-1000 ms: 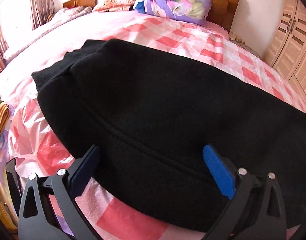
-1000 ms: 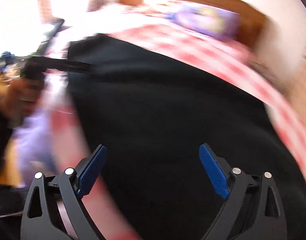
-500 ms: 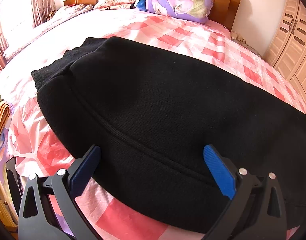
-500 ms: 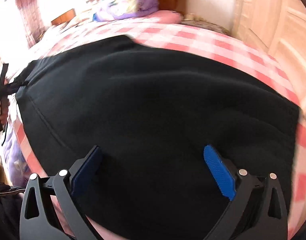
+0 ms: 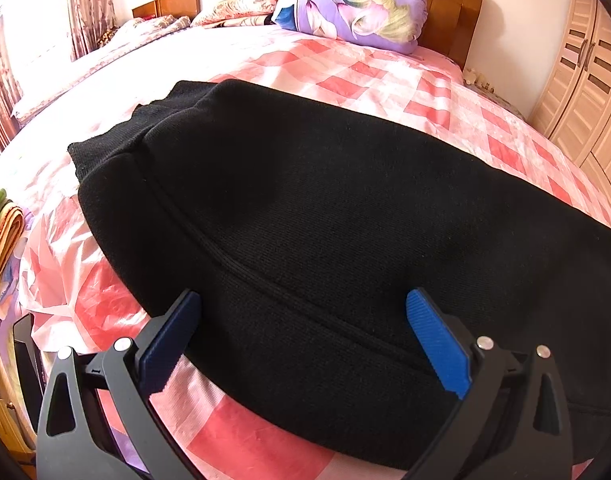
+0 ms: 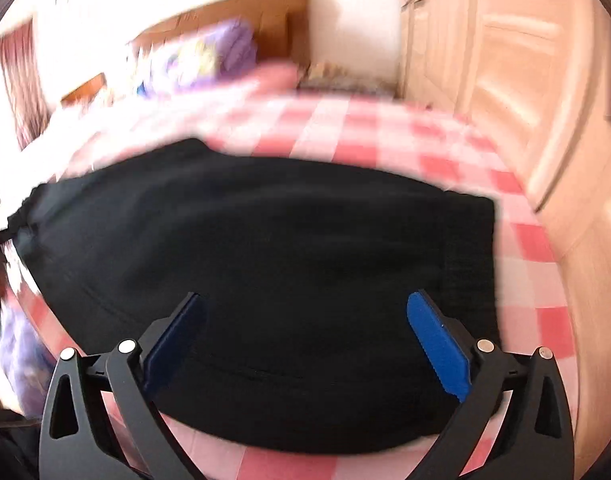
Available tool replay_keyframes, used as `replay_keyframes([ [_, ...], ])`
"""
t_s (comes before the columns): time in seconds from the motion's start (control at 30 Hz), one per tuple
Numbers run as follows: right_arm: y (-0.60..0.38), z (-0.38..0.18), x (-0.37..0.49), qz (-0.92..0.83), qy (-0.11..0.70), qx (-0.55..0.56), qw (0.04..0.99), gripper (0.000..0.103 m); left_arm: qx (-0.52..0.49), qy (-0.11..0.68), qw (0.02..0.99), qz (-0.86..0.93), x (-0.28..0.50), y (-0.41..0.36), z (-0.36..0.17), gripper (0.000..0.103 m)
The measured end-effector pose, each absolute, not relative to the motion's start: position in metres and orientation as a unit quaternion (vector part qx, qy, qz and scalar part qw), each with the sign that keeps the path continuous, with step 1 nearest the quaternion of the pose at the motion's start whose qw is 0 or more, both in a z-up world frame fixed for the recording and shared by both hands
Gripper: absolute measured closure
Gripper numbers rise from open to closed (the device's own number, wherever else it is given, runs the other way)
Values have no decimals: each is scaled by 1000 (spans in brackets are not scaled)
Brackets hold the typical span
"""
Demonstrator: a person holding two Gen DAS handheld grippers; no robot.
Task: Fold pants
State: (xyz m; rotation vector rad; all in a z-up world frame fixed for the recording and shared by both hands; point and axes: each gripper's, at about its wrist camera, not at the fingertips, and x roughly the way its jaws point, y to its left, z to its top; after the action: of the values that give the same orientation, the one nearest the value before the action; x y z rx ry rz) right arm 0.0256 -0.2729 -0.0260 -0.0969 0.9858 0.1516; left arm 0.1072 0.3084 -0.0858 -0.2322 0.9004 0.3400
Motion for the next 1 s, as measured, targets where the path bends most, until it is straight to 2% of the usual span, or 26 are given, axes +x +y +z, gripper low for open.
replay_keyframes([
  [0.03, -273, -22, 21, 70, 447, -44, 891, 4, -110, 432, 881, 161, 107, 309, -85, 1],
  [0.17, -264, -10, 10, 55, 457, -48, 886, 4, -119, 404, 898, 127, 90, 311, -69, 2],
  [0.27, -255, 12, 17, 30, 404, -37, 913, 4, -143, 378, 907, 117, 82, 327, -52, 2],
  [0.33, -227, 25, 20, 88, 383, 0, 920, 4, -143, 386, 900, 145, 89, 345, -53, 2],
  [0.5, -107, 32, 39, 224, 371, -34, 901, 4, -132, 419, 884, 159, 104, 359, -83, 1],
  [0.6, -35, 26, 66, 285, 384, -52, 877, 4, -89, 408, 892, 175, 100, 347, -86, 1],
  [0.8, 74, 6, 110, 324, 418, -107, 842, 4, -105, 411, 890, 168, 101, 352, -87, 1],
  [1.0, 98, -31, 132, 318, 433, -173, 825, 4, -106, 406, 893, 161, 98, 353, -89, 1],
])
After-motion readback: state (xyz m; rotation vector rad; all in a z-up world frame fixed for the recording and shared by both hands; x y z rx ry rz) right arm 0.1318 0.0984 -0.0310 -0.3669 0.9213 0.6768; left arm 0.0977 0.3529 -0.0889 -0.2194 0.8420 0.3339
